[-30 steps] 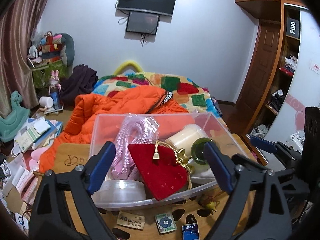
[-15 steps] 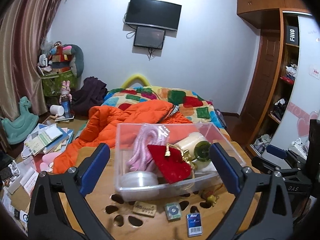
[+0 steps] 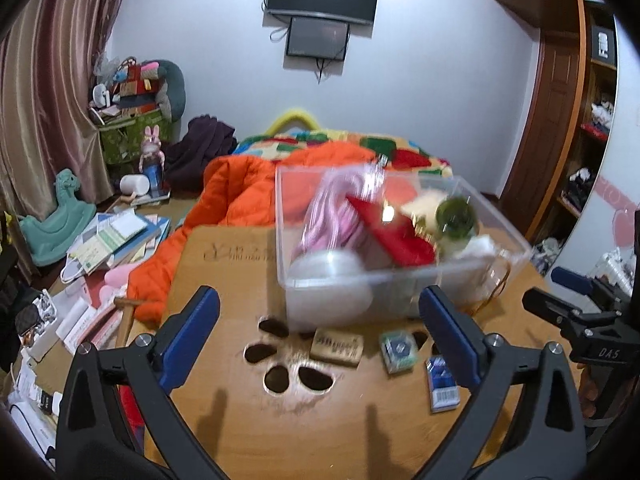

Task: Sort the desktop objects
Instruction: 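Withdraw both open tools toward the eraser and gourd pendant on the table, then grasp the beige eraser with the left tool while the right tool grasps the yellow gourd pendant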

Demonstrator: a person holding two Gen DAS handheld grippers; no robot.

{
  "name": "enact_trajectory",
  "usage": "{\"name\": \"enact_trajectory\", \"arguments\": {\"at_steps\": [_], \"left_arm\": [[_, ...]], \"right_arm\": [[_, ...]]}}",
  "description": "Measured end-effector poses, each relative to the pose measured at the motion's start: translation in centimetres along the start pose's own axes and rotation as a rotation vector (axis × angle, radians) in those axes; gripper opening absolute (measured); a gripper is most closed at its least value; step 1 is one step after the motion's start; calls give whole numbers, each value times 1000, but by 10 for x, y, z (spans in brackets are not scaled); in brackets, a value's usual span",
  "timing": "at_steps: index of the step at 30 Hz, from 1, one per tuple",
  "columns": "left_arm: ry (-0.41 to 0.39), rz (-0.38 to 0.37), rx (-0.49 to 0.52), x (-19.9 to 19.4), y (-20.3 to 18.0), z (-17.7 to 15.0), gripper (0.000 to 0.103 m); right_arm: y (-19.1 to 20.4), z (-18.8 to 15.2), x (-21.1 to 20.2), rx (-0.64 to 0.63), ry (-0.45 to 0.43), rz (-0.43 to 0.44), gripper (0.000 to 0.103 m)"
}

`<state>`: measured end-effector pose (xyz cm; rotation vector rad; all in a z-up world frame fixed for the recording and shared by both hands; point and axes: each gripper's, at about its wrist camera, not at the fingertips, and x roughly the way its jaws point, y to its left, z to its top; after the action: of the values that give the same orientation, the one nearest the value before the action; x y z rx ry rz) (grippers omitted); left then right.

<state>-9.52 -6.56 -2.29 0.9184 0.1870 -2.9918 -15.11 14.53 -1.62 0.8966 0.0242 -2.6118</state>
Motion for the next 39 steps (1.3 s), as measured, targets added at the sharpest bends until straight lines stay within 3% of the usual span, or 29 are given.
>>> {"name": "enact_trajectory", "arguments": {"at_steps": [9, 12, 14, 16, 22, 36, 39], "left_arm": [[80, -19, 2, 25, 0, -26, 101], [83, -21, 35, 28, -5, -29, 98], [94, -23, 52, 32, -8, -30, 88], [121, -28, 64, 38, -11, -30, 78], [157, -19, 79, 47, -16, -29, 65], [217, 45, 127, 62, -27, -33, 56], [210, 50, 126, 63, -28, -32, 47]], "right_arm": [[18, -22, 28, -49, 59, -36, 99], [22, -24, 35, -62, 86, -34, 90], [23, -23, 38, -67, 105, -20, 81], [24, -22, 39, -67, 113, -19, 78], [29, -22, 46, -78, 142, 11, 66], [44, -24, 58, -150, 192, 14, 40], [43, -24, 58, -150, 187, 12, 29]]}}
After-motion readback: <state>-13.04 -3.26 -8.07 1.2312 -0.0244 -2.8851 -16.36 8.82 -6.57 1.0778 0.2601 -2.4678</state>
